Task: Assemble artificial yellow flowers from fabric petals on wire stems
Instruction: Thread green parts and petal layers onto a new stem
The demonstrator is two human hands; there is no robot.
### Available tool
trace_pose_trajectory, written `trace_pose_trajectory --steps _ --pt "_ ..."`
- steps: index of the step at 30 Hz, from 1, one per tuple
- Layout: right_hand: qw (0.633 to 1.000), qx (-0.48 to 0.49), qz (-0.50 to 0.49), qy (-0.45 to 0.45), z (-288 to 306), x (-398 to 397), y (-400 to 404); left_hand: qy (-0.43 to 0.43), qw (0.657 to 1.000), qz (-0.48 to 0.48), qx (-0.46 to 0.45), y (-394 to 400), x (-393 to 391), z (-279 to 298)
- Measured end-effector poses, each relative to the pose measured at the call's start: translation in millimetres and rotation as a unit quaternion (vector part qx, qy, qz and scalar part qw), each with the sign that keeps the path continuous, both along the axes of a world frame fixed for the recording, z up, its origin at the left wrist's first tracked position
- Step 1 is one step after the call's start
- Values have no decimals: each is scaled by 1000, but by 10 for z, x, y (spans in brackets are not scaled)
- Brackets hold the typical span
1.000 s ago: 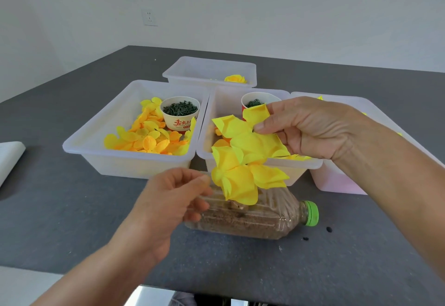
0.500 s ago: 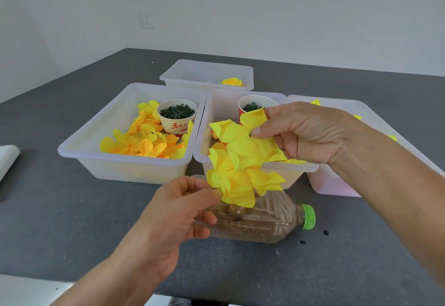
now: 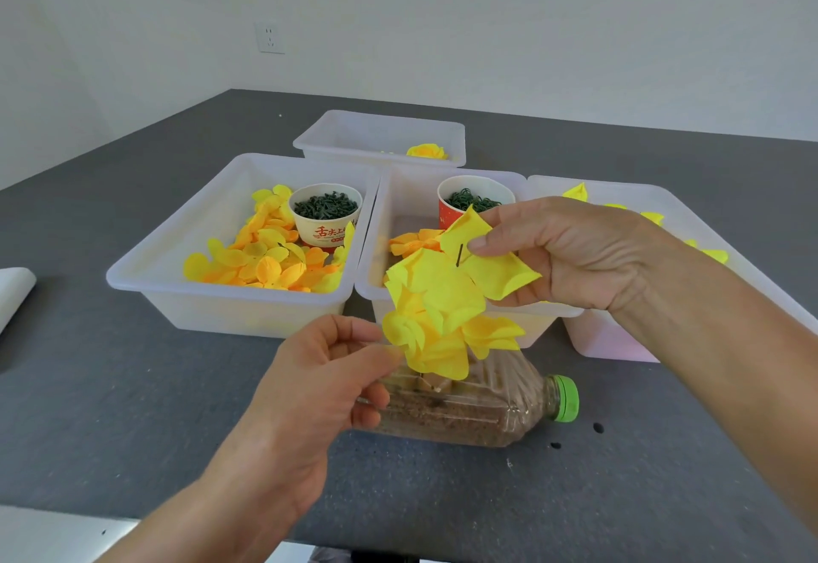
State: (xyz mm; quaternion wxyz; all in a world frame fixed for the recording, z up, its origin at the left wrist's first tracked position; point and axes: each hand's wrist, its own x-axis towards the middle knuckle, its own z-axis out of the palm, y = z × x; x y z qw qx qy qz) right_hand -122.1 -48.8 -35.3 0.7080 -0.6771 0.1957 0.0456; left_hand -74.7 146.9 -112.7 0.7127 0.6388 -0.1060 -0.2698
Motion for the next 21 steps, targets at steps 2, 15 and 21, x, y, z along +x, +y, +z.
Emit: trace_pose_trajectory --steps 2,15,21 --pt "1000 9 2 -4 -5 -13 -8 -10 1000 8 -9 4 -3 4" --pt "999 4 44 8 -47 -95 -36 -10 998 -59 22 -21 -38 79" --pt "999 37 30 10 -62 -62 -14 -26 997 -61 32 -39 -26 65"
